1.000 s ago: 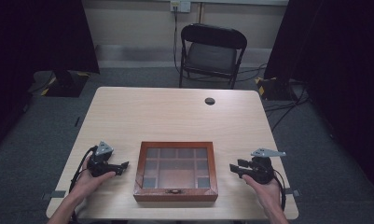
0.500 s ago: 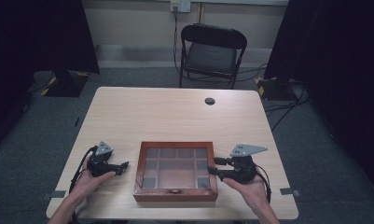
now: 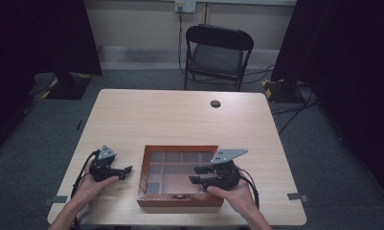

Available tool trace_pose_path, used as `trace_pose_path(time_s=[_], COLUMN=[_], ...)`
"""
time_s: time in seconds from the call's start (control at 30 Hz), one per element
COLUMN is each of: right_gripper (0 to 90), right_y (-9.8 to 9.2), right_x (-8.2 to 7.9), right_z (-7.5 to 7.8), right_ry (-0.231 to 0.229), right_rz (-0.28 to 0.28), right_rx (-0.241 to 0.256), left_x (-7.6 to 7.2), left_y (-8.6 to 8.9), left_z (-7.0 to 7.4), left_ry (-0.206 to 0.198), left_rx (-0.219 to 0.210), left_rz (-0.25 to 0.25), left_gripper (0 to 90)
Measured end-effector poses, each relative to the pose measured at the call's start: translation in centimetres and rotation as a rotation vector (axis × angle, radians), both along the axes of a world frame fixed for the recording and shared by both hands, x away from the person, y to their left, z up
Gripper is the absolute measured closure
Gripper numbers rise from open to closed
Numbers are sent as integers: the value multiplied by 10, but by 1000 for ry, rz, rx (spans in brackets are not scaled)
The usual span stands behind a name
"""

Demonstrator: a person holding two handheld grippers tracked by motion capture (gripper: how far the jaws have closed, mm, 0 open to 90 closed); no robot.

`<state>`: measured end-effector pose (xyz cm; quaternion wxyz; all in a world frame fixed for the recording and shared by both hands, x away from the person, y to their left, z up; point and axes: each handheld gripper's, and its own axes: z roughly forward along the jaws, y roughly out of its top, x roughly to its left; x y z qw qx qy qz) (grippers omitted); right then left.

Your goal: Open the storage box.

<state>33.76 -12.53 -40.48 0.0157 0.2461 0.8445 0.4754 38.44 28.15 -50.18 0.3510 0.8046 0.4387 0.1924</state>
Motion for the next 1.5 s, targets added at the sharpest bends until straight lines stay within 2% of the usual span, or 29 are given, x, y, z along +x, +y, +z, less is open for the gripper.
trace_pose_path(time_s=[0.03,0.23,0.37,0.47,0.53,0.77,0.8,1.13,1.3,1.5], right_gripper=[619,710,738,753,767,782,786,800,813,819], right_y=[4,14,21,28,29,29,29,35,36,37], right_x=[-2,-6,-9,-12,-11,-11,-11,-12,-13,-10], right_z=[-3,-10,-14,-19,-21,-28,-29,-36,-36,-35], right_ry=[9,26,37,37,43,49,61,59,46,65], right_rz=[27,93,128,174,188,185,191,214,218,223], right_rx=[-9,-8,-19,-55,-54,-63,-50,-83,-87,-87], left_x=[0,0,0,0,0,0,0,0,-1,-2], left_y=[0,0,0,0,1,1,1,0,-1,-1], left_z=[0,0,0,0,0,0,0,1,2,3], left_ry=[0,0,0,0,0,0,0,7,8,9], left_rx=[0,0,0,-1,-1,0,0,3,6,9], left_rz=[0,0,0,-1,-6,-6,-6,1,2,-12], left_gripper=[119,119,119,119,119,119,119,126,153,164])
